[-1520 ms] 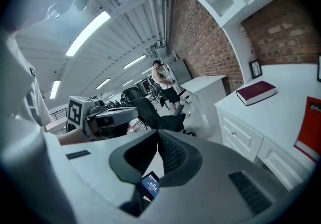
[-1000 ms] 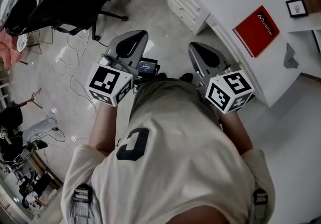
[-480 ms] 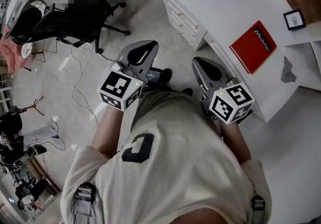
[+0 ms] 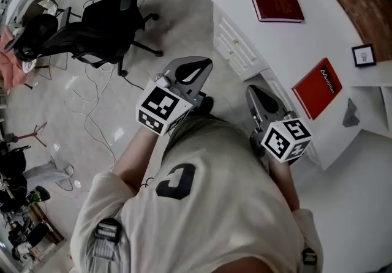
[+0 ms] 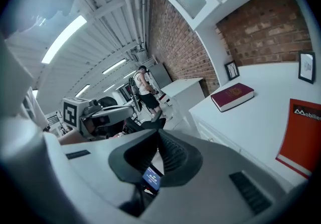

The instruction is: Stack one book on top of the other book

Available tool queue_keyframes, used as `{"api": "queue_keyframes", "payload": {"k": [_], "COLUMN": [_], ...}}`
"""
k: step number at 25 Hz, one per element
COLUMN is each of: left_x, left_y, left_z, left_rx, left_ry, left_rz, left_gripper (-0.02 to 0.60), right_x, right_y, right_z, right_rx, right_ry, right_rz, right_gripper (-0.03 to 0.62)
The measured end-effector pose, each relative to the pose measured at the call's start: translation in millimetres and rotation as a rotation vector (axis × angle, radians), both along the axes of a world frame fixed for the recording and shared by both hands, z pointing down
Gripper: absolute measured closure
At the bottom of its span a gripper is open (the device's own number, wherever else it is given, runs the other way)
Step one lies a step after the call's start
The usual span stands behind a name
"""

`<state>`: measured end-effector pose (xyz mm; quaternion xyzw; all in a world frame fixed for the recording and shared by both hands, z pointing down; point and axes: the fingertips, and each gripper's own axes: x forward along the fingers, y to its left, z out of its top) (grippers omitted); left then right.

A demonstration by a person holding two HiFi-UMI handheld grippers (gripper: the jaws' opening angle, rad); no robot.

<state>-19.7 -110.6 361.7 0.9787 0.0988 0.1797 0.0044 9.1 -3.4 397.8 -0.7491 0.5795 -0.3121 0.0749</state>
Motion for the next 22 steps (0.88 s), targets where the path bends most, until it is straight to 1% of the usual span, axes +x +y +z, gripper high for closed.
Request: {"api": "queue_keyframes", "payload": {"k": [3,7,12,15,18,22], "left_x": [-2,-6,-3,2,7,25], "left_y": [-23,-46,-75,-91,-97,-92], "left_z": [7,17,21,25,33,38], "left_rx": [-0.02,-0.056,-0.069,-0.098,-0.135,-0.146], "left_ry": [-0.017,-0.036,-0.026,-0.028,-0.044,-0.054], "left_rz": [0.005,-0.001,-0.013,-0.014,-0.003,0.021], "left_gripper": [0.577,0.577,0.577,0.577,0.577,0.577], "right_x": [-3,-3,1,4,6,17], "right_y": [-26,-52,-74,-81,-83,-75], "right_z": [1,5,7,10,16,17], "right_rx": [-0.02,-0.039,-0.059,-0.073,-0.1,-0.118], "right_ry": [0.012,-0.003,-0.008,-0.013,-0.022,-0.008], "right_rz": [-0.016,-0.024,-0.026,-0.011,0.0,0.018], "right_gripper": [0.588,0.588,0.588,0.588,0.588,0.588]}}
